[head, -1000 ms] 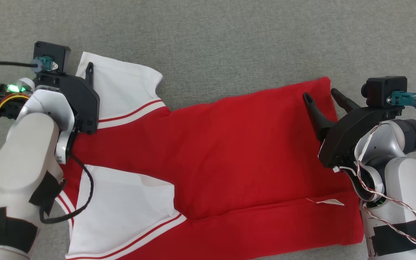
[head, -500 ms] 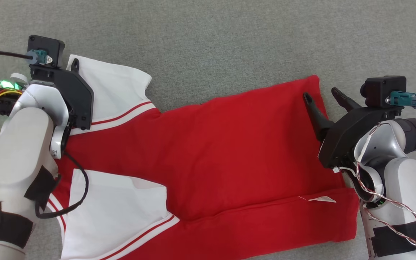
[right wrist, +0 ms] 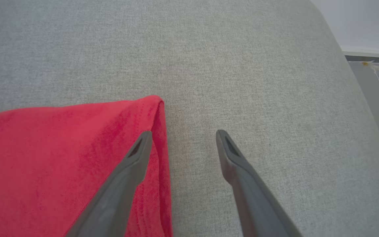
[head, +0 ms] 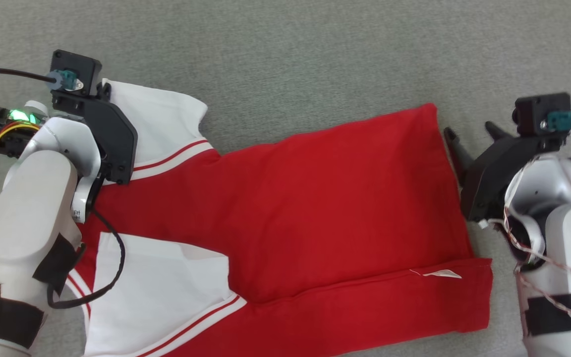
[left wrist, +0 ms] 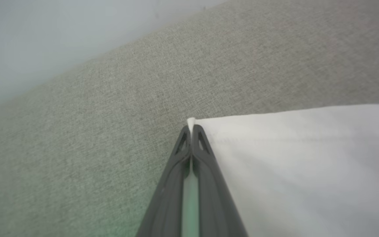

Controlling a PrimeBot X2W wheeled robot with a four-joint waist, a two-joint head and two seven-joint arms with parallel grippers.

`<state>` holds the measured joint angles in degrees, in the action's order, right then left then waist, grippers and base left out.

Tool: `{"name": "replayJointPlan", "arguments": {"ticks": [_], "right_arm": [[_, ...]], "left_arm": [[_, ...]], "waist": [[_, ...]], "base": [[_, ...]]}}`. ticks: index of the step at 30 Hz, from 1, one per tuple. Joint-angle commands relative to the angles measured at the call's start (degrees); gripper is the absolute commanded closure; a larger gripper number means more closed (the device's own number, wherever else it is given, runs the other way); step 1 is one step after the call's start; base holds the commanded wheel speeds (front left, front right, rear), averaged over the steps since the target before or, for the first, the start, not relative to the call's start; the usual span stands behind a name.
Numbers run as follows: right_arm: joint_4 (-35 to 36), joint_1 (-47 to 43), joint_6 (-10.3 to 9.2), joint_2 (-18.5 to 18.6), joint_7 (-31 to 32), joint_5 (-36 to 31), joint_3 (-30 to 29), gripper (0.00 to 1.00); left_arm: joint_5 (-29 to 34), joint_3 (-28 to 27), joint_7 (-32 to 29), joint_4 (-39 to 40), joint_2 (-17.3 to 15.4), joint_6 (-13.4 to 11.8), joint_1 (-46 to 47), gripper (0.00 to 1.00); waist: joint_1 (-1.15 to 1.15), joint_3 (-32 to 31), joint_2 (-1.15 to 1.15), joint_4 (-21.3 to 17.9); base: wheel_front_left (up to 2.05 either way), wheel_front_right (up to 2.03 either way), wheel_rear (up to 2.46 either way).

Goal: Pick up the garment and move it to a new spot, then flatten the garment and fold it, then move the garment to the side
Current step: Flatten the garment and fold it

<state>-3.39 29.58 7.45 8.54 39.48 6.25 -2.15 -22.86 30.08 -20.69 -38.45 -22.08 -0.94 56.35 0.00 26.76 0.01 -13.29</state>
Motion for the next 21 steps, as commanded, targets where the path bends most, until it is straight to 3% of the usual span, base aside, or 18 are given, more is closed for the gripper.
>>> {"name": "replayJointPlan", "arguments": {"ticks": [1, 15, 21], "right_arm": [[-0.6, 1.8, 0.09, 0.5, 1.0, -1.4, -0.4, 0.00], [-11.3, 10.7, 0.09, 1.2, 4.3, -5.3, 0.0, 0.00], [-14.7, 12.3, 0.09, 2.1, 4.7, -4.1, 1.3, 0.08]], "left_arm": [[0.0, 0.4, -0.6, 0.2, -0.6, 0.3, -1.7, 1.00], [-2.5, -0.8, 0.8, 2.8, -1.2, 0.2, -1.7, 1.00], [-2.6, -0.3, 1.2, 2.2, -0.5, 0.2, -1.4, 1.00]], "waist": [[0.00, -0.2, -0.01, 0.9], [0.00, 1.0, -0.01, 3.1], [0.00, 1.2, -0.01, 3.5]], "base": [[0.00, 0.00, 0.00], [0.00, 0.00, 0.00], [0.00, 0.00, 0.00]]}}
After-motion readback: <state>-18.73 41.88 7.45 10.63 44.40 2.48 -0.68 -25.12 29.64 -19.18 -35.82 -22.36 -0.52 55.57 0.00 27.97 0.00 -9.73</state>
